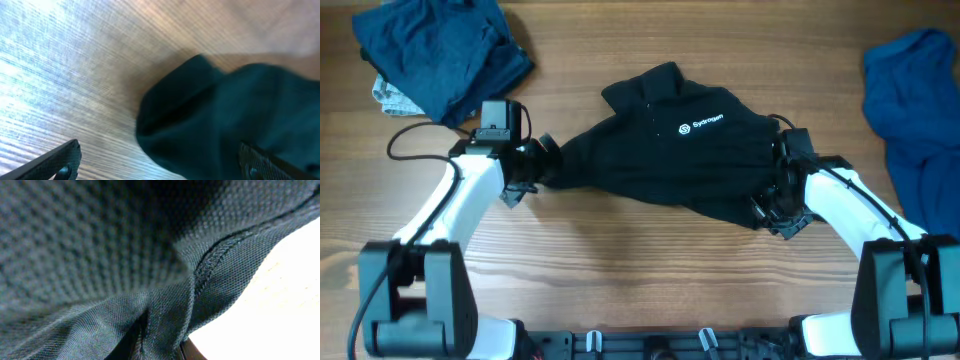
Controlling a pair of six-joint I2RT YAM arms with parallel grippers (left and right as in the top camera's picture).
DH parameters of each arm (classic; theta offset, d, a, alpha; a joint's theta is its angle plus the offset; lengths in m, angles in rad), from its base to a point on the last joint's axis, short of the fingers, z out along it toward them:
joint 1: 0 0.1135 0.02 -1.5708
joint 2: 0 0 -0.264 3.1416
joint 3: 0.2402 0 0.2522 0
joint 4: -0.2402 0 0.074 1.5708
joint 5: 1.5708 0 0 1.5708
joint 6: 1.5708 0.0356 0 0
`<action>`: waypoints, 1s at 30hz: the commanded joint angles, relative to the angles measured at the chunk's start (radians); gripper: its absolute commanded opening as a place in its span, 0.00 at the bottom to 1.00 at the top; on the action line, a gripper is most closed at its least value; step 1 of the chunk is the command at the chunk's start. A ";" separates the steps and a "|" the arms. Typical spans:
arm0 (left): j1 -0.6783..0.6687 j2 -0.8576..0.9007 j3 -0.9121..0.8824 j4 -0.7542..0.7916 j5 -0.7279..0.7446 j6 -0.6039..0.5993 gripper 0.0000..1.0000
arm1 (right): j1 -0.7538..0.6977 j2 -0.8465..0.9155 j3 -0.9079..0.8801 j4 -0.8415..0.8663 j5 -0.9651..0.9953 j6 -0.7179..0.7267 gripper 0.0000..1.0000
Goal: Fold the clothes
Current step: 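Reach the left gripper to the shirt's left hem and grasp it, then lift the shirt with both grippers and stretch it apart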
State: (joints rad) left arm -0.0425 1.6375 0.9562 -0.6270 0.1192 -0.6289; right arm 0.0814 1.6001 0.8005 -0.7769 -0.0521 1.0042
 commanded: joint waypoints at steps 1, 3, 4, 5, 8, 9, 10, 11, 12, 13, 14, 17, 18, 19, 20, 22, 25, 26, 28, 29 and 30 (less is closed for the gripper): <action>-0.021 0.060 0.013 -0.021 -0.016 0.042 1.00 | -0.004 0.015 -0.010 0.011 -0.021 -0.010 0.18; -0.040 0.061 0.018 -0.018 -0.016 0.042 1.00 | -0.004 0.015 -0.010 0.011 -0.020 -0.010 0.18; -0.050 0.061 0.029 -0.021 -0.016 0.042 0.99 | -0.004 0.015 -0.010 0.011 -0.020 -0.010 0.19; -0.060 0.061 0.047 -0.032 -0.017 0.047 0.99 | -0.004 0.015 -0.010 0.013 -0.020 -0.010 0.19; -0.085 0.061 0.138 -0.140 -0.112 0.058 0.99 | -0.004 0.015 -0.010 0.018 -0.020 -0.010 0.19; -0.089 0.061 0.160 -0.166 -0.126 0.073 1.00 | -0.004 0.015 -0.010 0.018 -0.020 -0.010 0.19; -0.089 0.061 0.178 -0.184 -0.129 0.076 0.99 | -0.004 0.015 -0.010 0.018 -0.020 -0.010 0.19; -0.089 0.061 0.193 -0.202 -0.129 0.076 0.99 | -0.004 0.015 -0.010 0.018 -0.020 -0.010 0.19; -0.088 0.061 0.195 -0.209 -0.132 0.082 1.00 | -0.004 0.015 -0.010 0.018 -0.021 -0.011 0.19; -0.085 0.061 0.195 -0.216 -0.133 0.084 1.00 | -0.004 0.015 -0.010 0.017 -0.021 -0.011 0.19; -0.084 0.071 0.195 -0.220 -0.132 0.084 0.99 | -0.004 0.015 -0.010 0.017 -0.021 -0.015 0.19; -0.085 0.120 0.195 -0.219 -0.127 0.098 1.00 | -0.004 0.015 -0.010 0.018 -0.021 -0.018 0.19; -0.085 0.145 0.195 -0.219 -0.123 0.098 1.00 | -0.004 0.015 -0.010 0.017 -0.021 -0.018 0.19; -0.085 0.167 0.195 -0.215 -0.112 0.098 1.00 | -0.004 0.015 -0.010 0.017 -0.021 -0.018 0.19; -0.085 0.181 0.195 -0.208 -0.104 0.098 1.00 | -0.004 0.015 -0.010 0.017 -0.021 -0.018 0.19; -0.085 0.208 0.195 -0.192 -0.087 0.098 1.00 | -0.004 0.015 -0.010 0.017 -0.023 -0.026 0.19; -0.085 0.211 0.195 -0.164 -0.082 0.098 1.00 | -0.004 0.015 -0.010 0.014 -0.024 -0.035 0.19; -0.085 0.211 0.195 -0.150 -0.083 0.098 1.00 | -0.004 0.015 -0.010 0.014 -0.025 -0.035 0.19; -0.085 0.212 0.195 -0.137 -0.083 0.098 0.99 | -0.004 0.015 -0.010 0.014 -0.028 -0.035 0.19; -0.085 0.213 0.195 -0.131 -0.083 0.098 0.99 | -0.004 0.015 -0.010 0.014 -0.028 -0.035 0.19; -0.085 0.215 0.195 -0.128 -0.082 0.098 0.97 | -0.004 0.015 -0.010 0.014 -0.028 -0.035 0.19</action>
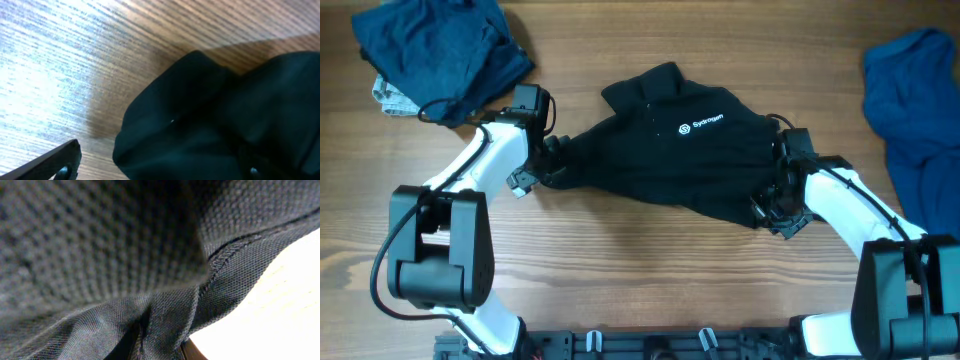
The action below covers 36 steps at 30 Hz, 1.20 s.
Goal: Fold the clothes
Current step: 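Lift the shirt with both grippers and stretch it apart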
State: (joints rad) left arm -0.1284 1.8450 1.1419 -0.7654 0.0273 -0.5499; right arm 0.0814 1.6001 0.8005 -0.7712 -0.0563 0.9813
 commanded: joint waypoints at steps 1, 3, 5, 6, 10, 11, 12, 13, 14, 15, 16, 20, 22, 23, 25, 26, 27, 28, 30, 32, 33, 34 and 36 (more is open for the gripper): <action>0.001 0.012 0.009 0.012 0.010 0.019 0.97 | -0.004 0.015 -0.010 0.008 -0.026 -0.013 0.19; 0.001 0.028 0.009 0.010 0.011 0.019 0.97 | -0.004 0.015 -0.010 0.006 -0.030 -0.013 0.19; 0.001 0.047 0.009 0.011 0.032 0.020 0.97 | -0.004 0.015 -0.010 0.004 -0.031 -0.013 0.19; 0.001 0.054 0.009 0.010 0.036 0.020 0.97 | -0.004 0.015 -0.010 0.003 -0.031 -0.013 0.19; 0.000 0.060 0.010 0.018 0.036 0.020 0.92 | -0.004 0.015 -0.010 -0.003 -0.031 -0.016 0.19; 0.000 0.060 0.010 0.019 0.035 0.021 0.87 | -0.004 0.015 -0.010 -0.004 -0.031 -0.016 0.19; 0.000 0.061 0.010 0.021 0.035 0.023 0.81 | -0.004 0.015 -0.010 -0.003 -0.031 -0.016 0.19; 0.000 0.061 0.010 0.021 0.035 0.023 0.78 | -0.004 0.015 -0.010 -0.003 -0.031 -0.016 0.19; 0.000 0.061 0.010 0.021 0.035 0.024 0.73 | -0.004 0.015 -0.010 -0.003 -0.031 -0.016 0.19; 0.000 0.061 0.010 0.020 0.035 0.028 0.68 | -0.004 0.015 -0.010 -0.003 -0.031 -0.016 0.19; 0.000 0.061 0.010 0.018 0.035 0.031 0.63 | -0.004 0.015 -0.010 -0.003 -0.031 -0.016 0.19; 0.000 0.061 0.011 0.017 0.036 0.045 0.43 | -0.004 0.014 -0.010 -0.011 -0.031 -0.021 0.14; 0.000 0.061 0.022 0.002 0.036 0.049 0.29 | -0.004 0.012 -0.010 -0.022 -0.029 -0.021 0.04; 0.000 0.060 0.033 -0.015 0.035 0.049 0.09 | -0.004 0.008 -0.009 -0.028 -0.027 -0.020 0.04; 0.000 0.053 0.059 -0.043 0.036 0.049 0.04 | -0.004 -0.002 -0.003 -0.042 -0.006 -0.020 0.04; 0.000 0.043 0.072 -0.054 0.040 0.049 0.04 | -0.004 -0.012 0.005 -0.055 0.008 -0.019 0.04; 0.000 0.035 0.081 -0.059 0.048 0.049 0.04 | -0.004 -0.022 0.012 -0.064 0.017 -0.019 0.04; 0.000 0.022 0.089 -0.063 0.061 0.049 0.04 | -0.004 -0.037 0.023 -0.079 0.028 -0.020 0.04; 0.000 -0.034 0.096 -0.062 0.106 0.049 0.04 | -0.004 -0.076 0.051 -0.112 0.047 -0.021 0.04; 0.000 -0.081 0.095 -0.063 0.118 0.048 0.04 | -0.004 -0.113 0.064 -0.120 0.049 -0.055 0.04; 0.000 -0.104 0.095 -0.063 0.118 0.049 0.04 | -0.004 -0.142 0.069 -0.121 0.048 -0.084 0.04; 0.000 -0.135 0.095 -0.063 0.118 0.048 0.04 | -0.004 -0.173 0.069 -0.122 0.044 -0.109 0.04; 0.000 -0.202 0.095 -0.069 0.118 0.048 0.04 | -0.004 -0.230 0.069 -0.130 0.032 -0.145 0.04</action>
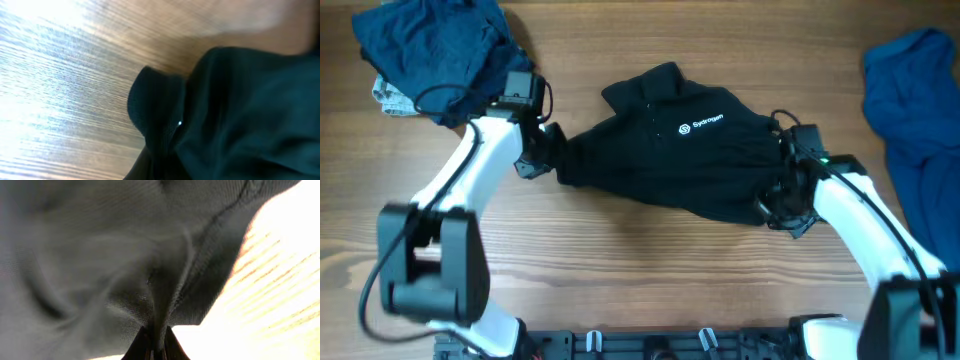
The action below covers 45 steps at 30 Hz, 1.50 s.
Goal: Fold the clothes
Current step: 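Lift the shirt with both grippers and stretch it apart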
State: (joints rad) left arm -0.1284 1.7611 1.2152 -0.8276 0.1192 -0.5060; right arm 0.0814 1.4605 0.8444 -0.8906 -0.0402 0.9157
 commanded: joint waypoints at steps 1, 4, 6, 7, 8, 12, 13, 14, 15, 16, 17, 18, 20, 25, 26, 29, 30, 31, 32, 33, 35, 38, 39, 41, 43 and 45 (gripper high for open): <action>0.000 -0.146 0.022 -0.010 0.026 0.005 0.04 | -0.004 -0.123 0.026 -0.018 0.014 -0.085 0.04; -0.001 -0.241 0.022 -0.021 0.026 0.005 0.04 | -0.003 -0.207 0.026 -0.022 0.014 -0.124 0.04; -0.001 -0.321 0.022 -0.031 0.026 0.005 0.04 | 0.001 -0.288 0.026 -0.020 0.013 -0.164 0.04; -0.001 -0.356 0.022 -0.039 0.026 0.005 0.04 | 0.000 -0.341 0.026 -0.021 0.009 -0.186 0.04; -0.001 -0.419 0.022 -0.051 0.026 0.005 0.04 | 0.000 -0.408 0.027 -0.020 -0.008 -0.219 0.04; -0.007 -0.597 0.022 -0.075 0.026 0.004 0.04 | 0.000 -0.568 0.055 -0.024 -0.075 -0.281 0.04; -0.014 -0.634 0.022 -0.077 0.026 0.004 0.04 | 0.000 -0.602 0.072 -0.028 -0.095 -0.299 0.04; -0.026 -0.678 0.022 -0.080 0.026 0.004 0.04 | 0.000 -0.631 0.095 -0.040 -0.101 -0.312 0.04; -0.041 -0.721 0.023 -0.083 0.026 0.001 0.04 | 0.000 -0.653 0.125 -0.056 -0.103 -0.323 0.05; -0.059 -0.766 0.022 -0.084 0.026 0.001 0.04 | 0.000 -0.668 0.163 -0.077 -0.108 -0.341 0.04; -0.073 -0.797 0.023 -0.084 0.026 -0.002 0.04 | 0.000 -0.676 0.197 -0.097 -0.111 -0.354 0.04; -0.098 -0.850 0.023 -0.084 0.025 -0.025 0.04 | 0.000 -0.678 0.269 -0.141 -0.115 -0.378 0.04; -0.130 -0.916 0.024 -0.084 0.026 -0.034 0.04 | 0.000 -0.676 0.351 -0.192 -0.118 -0.397 0.04; -0.208 -1.038 0.093 -0.136 0.021 -0.060 0.04 | 0.000 -0.675 0.552 -0.279 -0.119 -0.419 0.04; -0.217 -1.048 0.119 -0.148 0.011 -0.060 0.04 | 0.000 -0.675 0.582 -0.284 -0.123 -0.420 0.04; -0.225 -1.051 0.183 -0.163 -0.098 -0.058 0.04 | 0.000 -0.674 0.638 -0.278 -0.132 -0.421 0.04; -0.225 -1.049 0.184 -0.153 -0.164 -0.059 0.04 | 0.000 -0.674 0.642 -0.263 -0.127 -0.419 0.04; -0.225 -1.042 0.184 -0.150 -0.207 -0.059 0.04 | 0.000 -0.669 0.641 -0.243 -0.116 -0.418 0.04; -0.225 -1.025 0.184 -0.145 -0.249 -0.059 0.04 | 0.000 -0.658 0.641 -0.219 -0.101 -0.418 0.04; -0.225 -0.998 0.184 -0.139 -0.276 -0.059 0.04 | 0.000 -0.643 0.641 -0.200 -0.092 -0.415 0.04; -0.225 -0.921 0.184 -0.119 -0.328 -0.058 0.04 | 0.000 -0.591 0.641 -0.144 -0.091 -0.415 0.05; -0.225 -0.760 0.184 -0.042 -0.401 -0.047 0.04 | 0.000 -0.460 0.641 -0.069 -0.090 -0.391 0.04; -0.223 -0.703 0.184 -0.005 -0.429 -0.047 0.04 | 0.000 -0.419 0.641 -0.051 -0.089 -0.383 0.04; -0.214 -0.604 0.184 0.065 -0.447 -0.021 0.04 | 0.000 -0.329 0.641 -0.012 -0.087 -0.382 0.04; -0.198 -0.492 0.184 0.159 -0.446 0.003 0.04 | 0.000 -0.218 0.641 0.051 -0.087 -0.382 0.04; -0.180 -0.395 0.184 0.245 -0.446 0.005 0.04 | -0.001 -0.137 0.641 0.113 -0.087 -0.388 0.04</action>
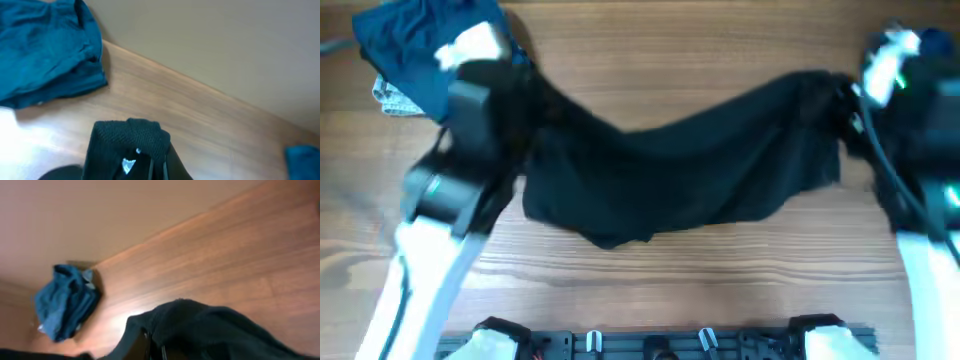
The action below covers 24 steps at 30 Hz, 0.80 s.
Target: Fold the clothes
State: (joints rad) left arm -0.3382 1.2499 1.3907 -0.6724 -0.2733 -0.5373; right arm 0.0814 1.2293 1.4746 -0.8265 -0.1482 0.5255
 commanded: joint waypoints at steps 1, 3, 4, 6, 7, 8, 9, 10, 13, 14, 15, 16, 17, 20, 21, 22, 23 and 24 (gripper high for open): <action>0.045 0.189 0.008 0.162 -0.054 0.037 0.04 | -0.001 0.169 0.011 0.121 0.025 -0.011 0.04; 0.062 0.273 0.008 0.261 -0.053 0.057 0.04 | -0.001 0.235 0.011 0.190 0.025 -0.031 0.04; 0.071 0.329 0.008 0.337 -0.053 0.096 0.04 | -0.001 0.278 0.011 0.241 0.031 -0.037 0.04; 0.082 0.420 0.008 0.465 -0.053 0.172 0.04 | -0.001 0.347 0.011 0.340 0.058 -0.080 0.04; 0.086 0.468 0.008 0.526 -0.053 0.200 0.04 | -0.001 0.386 0.011 0.390 0.083 -0.106 0.04; 0.089 0.506 0.008 0.568 -0.052 0.211 0.04 | -0.001 0.409 0.011 0.410 0.096 -0.109 0.05; 0.090 0.537 0.008 0.596 -0.050 0.220 0.16 | -0.001 0.436 0.011 0.425 0.117 -0.108 0.17; 0.090 0.568 0.008 0.619 -0.050 0.220 0.48 | -0.001 0.452 0.011 0.430 0.128 -0.108 0.41; 0.090 0.634 0.008 0.639 -0.050 0.220 1.00 | -0.002 0.509 0.011 0.430 0.134 -0.160 1.00; 0.090 0.643 0.008 0.634 -0.050 0.220 1.00 | -0.003 0.519 0.011 0.422 0.135 -0.175 0.99; 0.090 0.644 0.008 0.624 -0.050 0.220 1.00 | -0.004 0.525 0.011 0.414 0.137 -0.193 0.99; 0.090 0.641 0.008 0.615 -0.050 0.220 1.00 | -0.005 0.526 0.011 0.397 0.164 -0.204 0.99; 0.087 0.627 0.008 0.605 -0.050 0.219 1.00 | -0.005 0.520 0.011 0.383 0.189 -0.204 0.99; 0.066 0.535 0.008 0.486 -0.026 0.219 1.00 | -0.007 0.470 0.011 0.309 0.249 -0.201 0.99; 0.057 0.500 0.008 0.425 0.004 0.217 1.00 | -0.009 0.450 0.011 0.276 0.256 -0.187 1.00; 0.042 0.451 0.008 0.322 0.050 0.201 1.00 | -0.012 0.425 0.011 0.224 0.262 -0.156 0.99; 0.030 0.417 0.008 0.235 0.084 0.158 1.00 | -0.016 0.409 0.011 0.180 0.261 -0.130 1.00; 0.019 0.385 0.008 0.136 0.116 0.098 1.00 | -0.023 0.393 0.011 0.125 0.261 -0.089 1.00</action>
State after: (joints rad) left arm -0.2737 1.7924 1.3907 -0.3565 -0.2726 -0.3382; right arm 0.0776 1.7111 1.4746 -0.6102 0.0612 0.3588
